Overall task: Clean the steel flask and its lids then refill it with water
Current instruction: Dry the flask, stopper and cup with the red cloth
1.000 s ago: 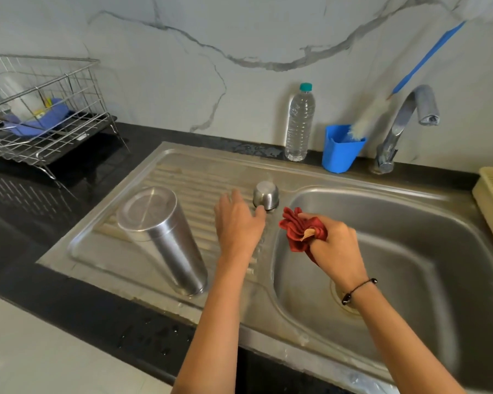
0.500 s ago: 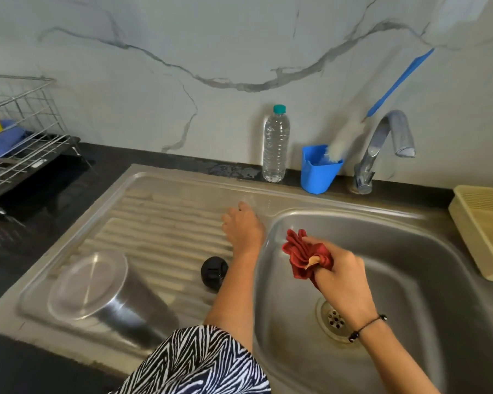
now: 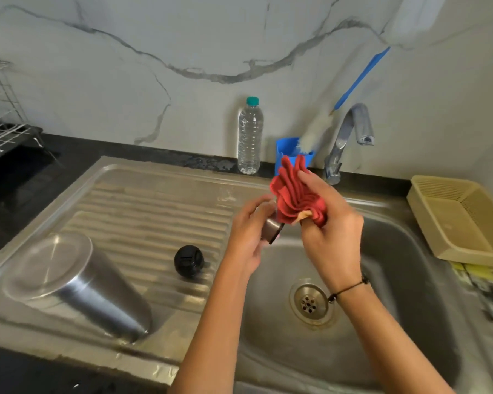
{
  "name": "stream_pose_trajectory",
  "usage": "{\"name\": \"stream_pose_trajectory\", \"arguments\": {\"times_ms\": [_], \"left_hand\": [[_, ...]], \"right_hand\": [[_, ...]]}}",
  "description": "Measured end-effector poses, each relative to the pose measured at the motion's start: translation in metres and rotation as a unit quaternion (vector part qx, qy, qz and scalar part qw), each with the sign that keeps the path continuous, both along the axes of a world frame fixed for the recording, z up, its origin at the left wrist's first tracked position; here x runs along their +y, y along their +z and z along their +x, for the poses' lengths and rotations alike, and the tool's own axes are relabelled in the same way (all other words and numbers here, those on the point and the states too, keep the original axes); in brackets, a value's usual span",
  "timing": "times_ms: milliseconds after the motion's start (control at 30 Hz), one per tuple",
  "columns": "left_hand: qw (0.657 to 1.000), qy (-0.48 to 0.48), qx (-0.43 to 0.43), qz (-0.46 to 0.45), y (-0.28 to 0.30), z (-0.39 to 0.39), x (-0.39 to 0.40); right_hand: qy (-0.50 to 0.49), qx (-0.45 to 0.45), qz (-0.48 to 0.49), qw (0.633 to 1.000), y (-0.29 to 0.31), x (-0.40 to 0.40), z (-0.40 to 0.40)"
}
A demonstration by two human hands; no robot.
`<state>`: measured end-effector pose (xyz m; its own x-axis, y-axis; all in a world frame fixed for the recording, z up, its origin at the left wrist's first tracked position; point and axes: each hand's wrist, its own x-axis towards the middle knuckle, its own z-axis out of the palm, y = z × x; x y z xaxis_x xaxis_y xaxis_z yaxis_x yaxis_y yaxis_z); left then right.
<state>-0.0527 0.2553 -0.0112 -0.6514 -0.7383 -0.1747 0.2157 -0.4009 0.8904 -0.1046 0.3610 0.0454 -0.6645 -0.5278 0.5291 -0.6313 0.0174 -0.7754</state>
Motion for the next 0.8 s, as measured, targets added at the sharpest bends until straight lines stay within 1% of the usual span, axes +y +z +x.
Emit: {"name": "stream_pose_trajectory", "arguments": {"times_ms": [67,167,200,333,400,433,567,633,733,767,800], "left_hand": [[0.999,-0.029,0.038,-0.003,-0.001,0.003,0.006],[0.998,-0.007,0.054,0.029,0.001,0.008,0.02],[0.997,0.009,0.063,0.036,0.001,0.009,0.025],[0.99,0.046,0.101,0.084,-0.003,0.012,0.043],[0.988,0.064,0.091,0.106,-0.005,0.011,0.049],[0.988,0.072,0.087,0.109,-0.004,0.01,0.054],[0.986,0.066,0.116,0.105,-0.003,0.012,0.074],[0.985,0.06,0.125,0.101,0.001,0.008,0.081],[0.97,0.044,0.176,0.159,0.01,-0.006,0.088],[0.967,0.053,0.186,0.163,0.013,-0.011,0.092],[0.967,0.067,0.185,0.159,0.017,-0.014,0.093]], "right_hand": [[0.016,0.09,0.034,0.995,0.006,0.001,0.0],[0.021,0.162,0.089,0.983,0.0,0.003,0.001],[0.029,0.165,0.092,0.982,-0.004,0.005,0.002],[0.042,0.115,0.084,0.989,-0.015,0.013,0.014],[0.043,0.105,0.099,0.989,-0.023,0.02,0.019],[0.052,0.113,0.111,0.986,-0.027,0.025,0.02],[0.071,0.159,0.146,0.974,-0.029,0.043,0.017],[0.063,0.155,0.148,0.975,-0.022,0.049,0.015],[0.044,0.17,0.162,0.971,0.002,0.056,0.015],[0.038,0.176,0.169,0.969,0.011,0.057,0.013],[0.036,0.162,0.185,0.969,0.02,0.058,0.011]]}}
